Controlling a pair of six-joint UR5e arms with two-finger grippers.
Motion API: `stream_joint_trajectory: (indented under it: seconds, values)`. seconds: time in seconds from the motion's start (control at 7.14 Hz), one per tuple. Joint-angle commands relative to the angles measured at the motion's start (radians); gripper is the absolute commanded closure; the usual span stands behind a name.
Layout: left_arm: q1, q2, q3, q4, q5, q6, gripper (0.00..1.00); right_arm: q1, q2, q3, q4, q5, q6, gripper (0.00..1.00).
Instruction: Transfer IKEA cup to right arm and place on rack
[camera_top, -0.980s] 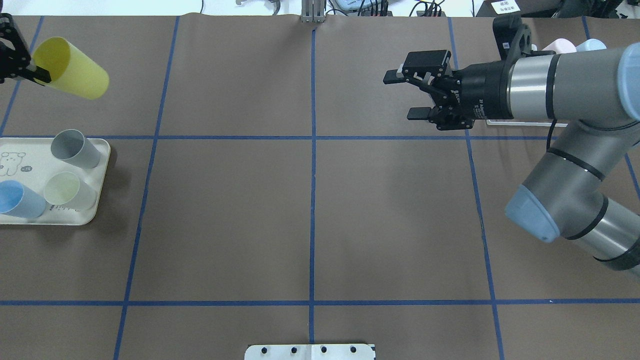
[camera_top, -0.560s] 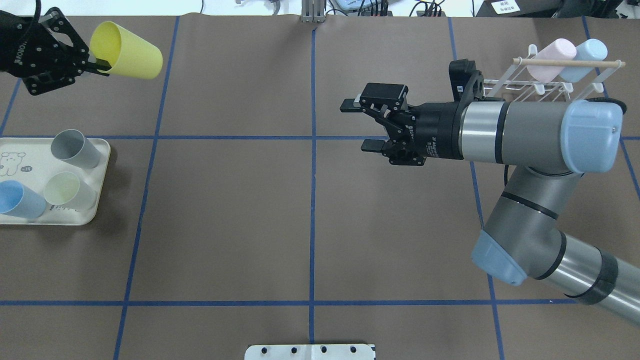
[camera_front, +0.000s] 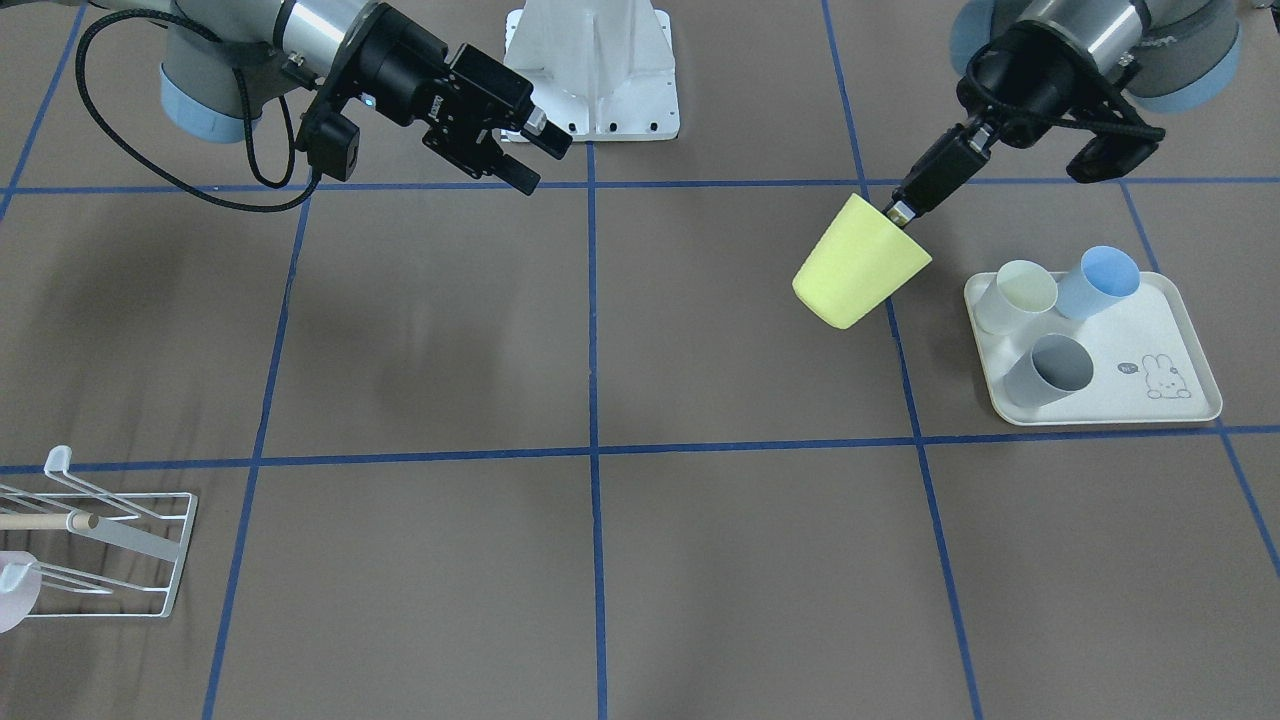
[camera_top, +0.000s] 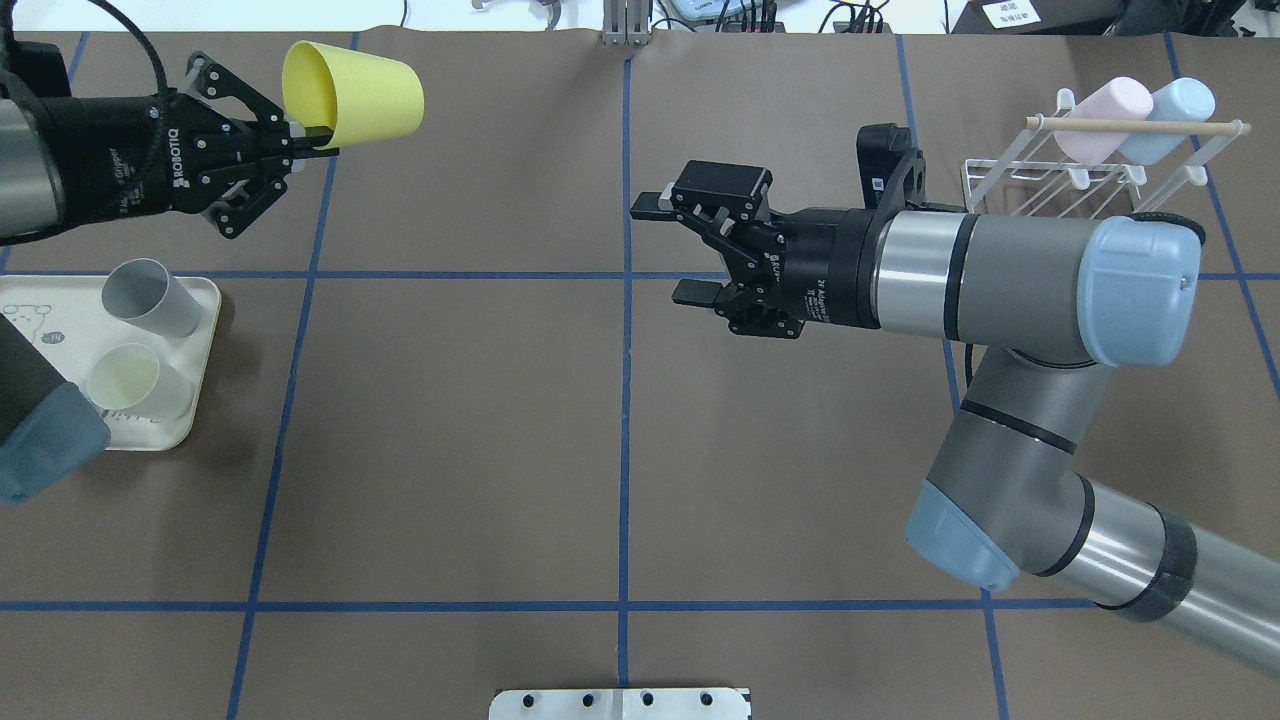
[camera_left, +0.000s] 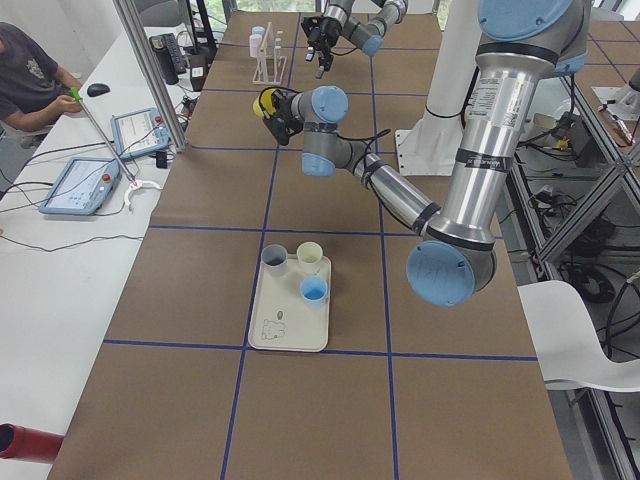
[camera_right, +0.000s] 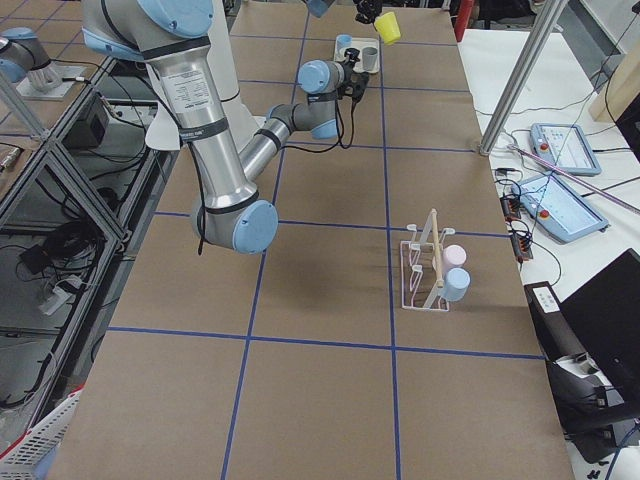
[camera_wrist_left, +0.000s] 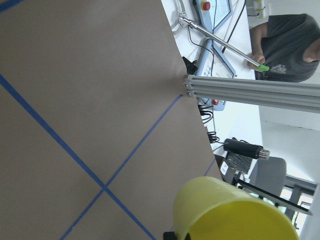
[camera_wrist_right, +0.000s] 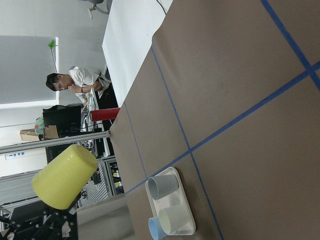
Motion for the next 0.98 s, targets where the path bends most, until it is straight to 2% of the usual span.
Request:
stream_joint_trajectory:
  seconds: [0.0, 0.14, 0.42, 0.84]
  values:
    - [0.103, 0.007, 0.074, -0.242, 0.224, -0.144, 1.0, -0.008, 0.023, -0.003, 0.0, -0.045, 0.011, 0.0]
    - [0.178, 0.007, 0.08, -0.304, 0.342, -0.146, 1.0, -0.02, 0.033, -0.005, 0.0, -0.073, 0.011, 0.0]
    - [0.302, 0.006, 0.086, -0.432, 0.496, -0.124, 1.0, -0.029, 0.039, -0.006, 0.0, -0.09, 0.013, 0.0]
    - [0.385, -0.01, 0.088, -0.444, 0.524, -0.078, 1.0, -0.043, 0.054, -0.003, 0.002, -0.122, 0.014, 0.0]
